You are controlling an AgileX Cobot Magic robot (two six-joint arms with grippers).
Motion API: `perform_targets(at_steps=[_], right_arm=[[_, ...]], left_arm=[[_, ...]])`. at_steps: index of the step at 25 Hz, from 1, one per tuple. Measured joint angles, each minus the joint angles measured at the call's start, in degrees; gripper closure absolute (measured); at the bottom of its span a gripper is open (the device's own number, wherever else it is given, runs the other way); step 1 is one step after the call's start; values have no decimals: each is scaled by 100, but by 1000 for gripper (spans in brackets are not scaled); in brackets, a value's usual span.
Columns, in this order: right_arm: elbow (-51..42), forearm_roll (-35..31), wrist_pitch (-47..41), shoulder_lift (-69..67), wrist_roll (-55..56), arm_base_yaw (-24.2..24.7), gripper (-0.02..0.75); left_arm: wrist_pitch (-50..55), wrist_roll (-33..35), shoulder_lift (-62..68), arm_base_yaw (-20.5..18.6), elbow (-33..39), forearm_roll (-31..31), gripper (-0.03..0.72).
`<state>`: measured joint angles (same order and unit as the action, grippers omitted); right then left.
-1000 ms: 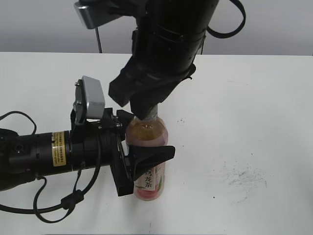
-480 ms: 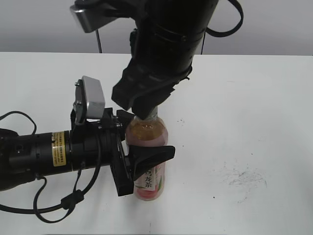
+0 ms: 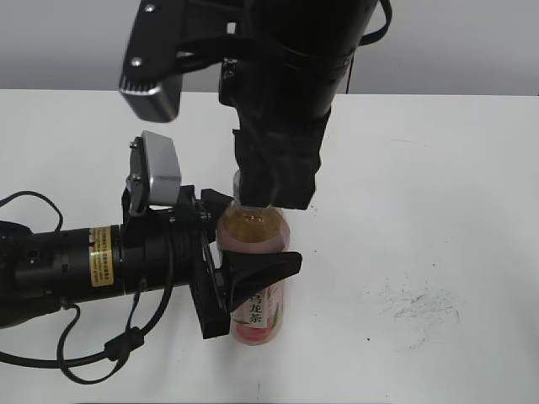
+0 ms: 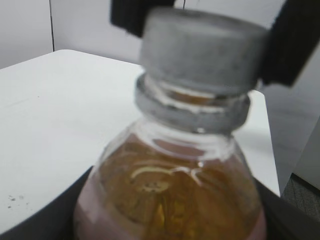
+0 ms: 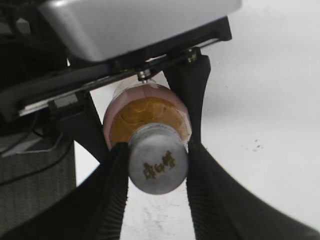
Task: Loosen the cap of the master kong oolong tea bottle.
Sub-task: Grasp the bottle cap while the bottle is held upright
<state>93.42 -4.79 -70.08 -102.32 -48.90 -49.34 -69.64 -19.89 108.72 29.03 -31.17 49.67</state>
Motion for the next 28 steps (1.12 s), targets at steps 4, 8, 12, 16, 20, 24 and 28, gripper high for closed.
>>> perform_targets(at_steps=[4, 8, 12, 16, 20, 24, 28], right_arm=[[34, -2, -7, 0, -1546, 0, 469], [83, -2, -40, -11, -3016, -6, 469], [100, -42, -58, -13, -4597, -69, 469], [118, 0, -82, -13, -5869, -125, 469], [119, 7, -82, -13, -6936, -127, 469], [119, 7, -82, -13, -7697, -127, 469], [119, 48, -76, -13, -8184, -137, 472]], left_arm=[[0, 5, 0, 0, 0, 5, 244], [0, 5, 0, 0, 0, 5, 244], [-12, 21, 0, 0, 11, 18, 244], [-28, 49, 0, 0, 16, 44, 244], [-30, 49, 0, -5, 16, 48, 244], [-30, 49, 0, -5, 16, 48, 244], [-30, 49, 0, -5, 16, 43, 244]])
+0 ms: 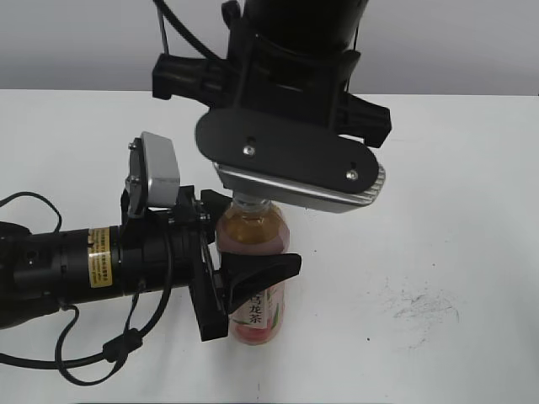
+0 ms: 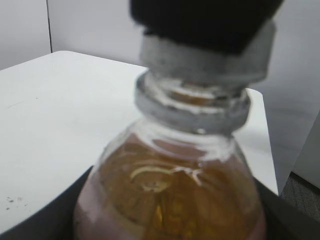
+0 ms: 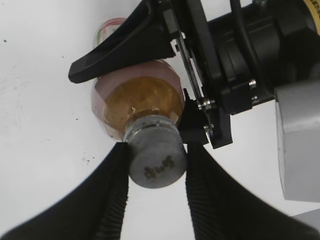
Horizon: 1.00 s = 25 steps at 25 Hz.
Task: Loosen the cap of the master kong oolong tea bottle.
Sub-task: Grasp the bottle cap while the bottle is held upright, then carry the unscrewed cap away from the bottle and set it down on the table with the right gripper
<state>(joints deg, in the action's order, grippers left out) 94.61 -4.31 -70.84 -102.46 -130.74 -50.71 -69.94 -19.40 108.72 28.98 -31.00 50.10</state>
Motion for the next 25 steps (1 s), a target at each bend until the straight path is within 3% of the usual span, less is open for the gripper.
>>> perform_targets(at_steps=[6, 18, 21, 25], right_arm=[[5, 15, 12, 11, -622, -5, 472], [136, 68, 78, 147, -850, -58, 475], [136, 323, 78, 147, -334, -58, 475], [136, 1080, 78, 158, 1322, -17, 475]], left_arm=[[0, -6, 0, 0, 0, 0, 244], [21, -38, 0, 0, 0, -50, 244], [21, -49, 0, 0, 0, -55, 244], [21, -49, 0, 0, 0, -60, 244]])
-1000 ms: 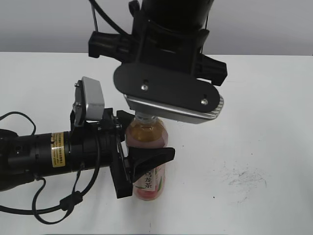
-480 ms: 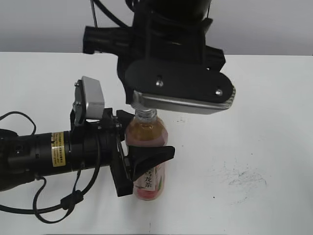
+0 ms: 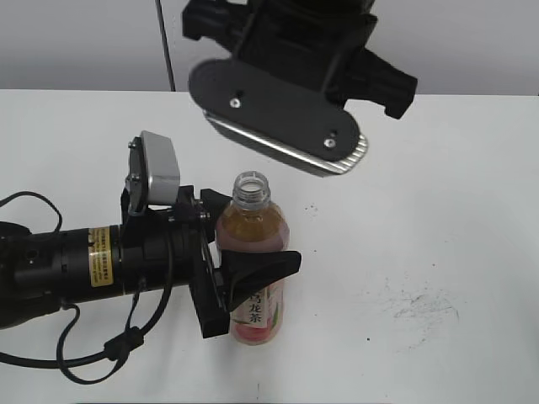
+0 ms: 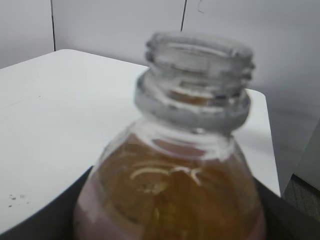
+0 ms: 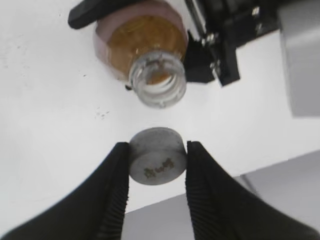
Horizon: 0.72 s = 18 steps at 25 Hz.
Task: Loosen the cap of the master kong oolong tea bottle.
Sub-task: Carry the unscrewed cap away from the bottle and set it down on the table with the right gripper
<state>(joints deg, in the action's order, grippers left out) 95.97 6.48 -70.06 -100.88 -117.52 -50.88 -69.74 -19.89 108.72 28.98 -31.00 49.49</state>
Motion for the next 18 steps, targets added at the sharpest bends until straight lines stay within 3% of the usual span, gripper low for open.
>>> perform_targets(at_steps=[4, 13, 18], right_arm=[[-332, 215, 30, 19, 1434, 350, 475], [-2070, -297, 92, -337, 1936, 1107, 475], [-2285, -371, 138, -852, 2819, 1272, 475]], left_arm=[[0, -1, 0, 0, 0, 0, 244], [0, -6, 0, 0, 0, 0, 244], [0, -6, 0, 0, 0, 0, 244]])
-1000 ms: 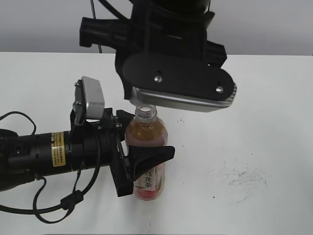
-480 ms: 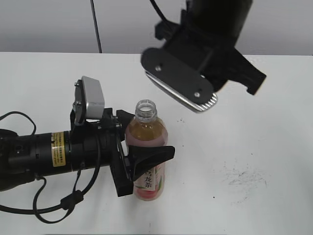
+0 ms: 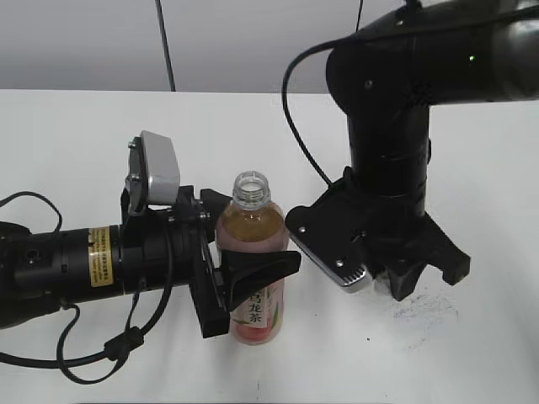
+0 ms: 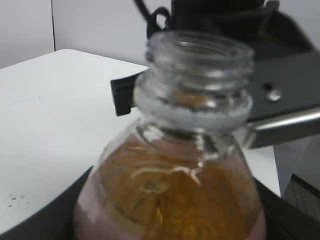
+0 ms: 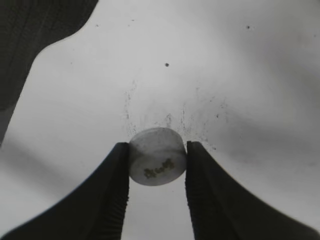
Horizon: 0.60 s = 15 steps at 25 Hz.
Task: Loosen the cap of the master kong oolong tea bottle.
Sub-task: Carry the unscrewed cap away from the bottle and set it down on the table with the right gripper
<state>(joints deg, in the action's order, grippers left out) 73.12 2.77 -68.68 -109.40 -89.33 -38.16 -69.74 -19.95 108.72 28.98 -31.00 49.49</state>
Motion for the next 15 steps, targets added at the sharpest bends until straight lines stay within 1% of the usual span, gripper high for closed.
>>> perform_targets(at_steps=[5, 10, 15], right_arm=[[-14, -215, 92, -417, 288, 278, 475], [-61, -277, 113, -548, 393, 430, 475], [-71, 100, 363, -796, 761, 541, 474]], left_arm=[[0, 0, 0, 0, 0, 0, 244], [0, 0, 0, 0, 0, 0, 244], [0, 0, 0, 0, 0, 0, 244]])
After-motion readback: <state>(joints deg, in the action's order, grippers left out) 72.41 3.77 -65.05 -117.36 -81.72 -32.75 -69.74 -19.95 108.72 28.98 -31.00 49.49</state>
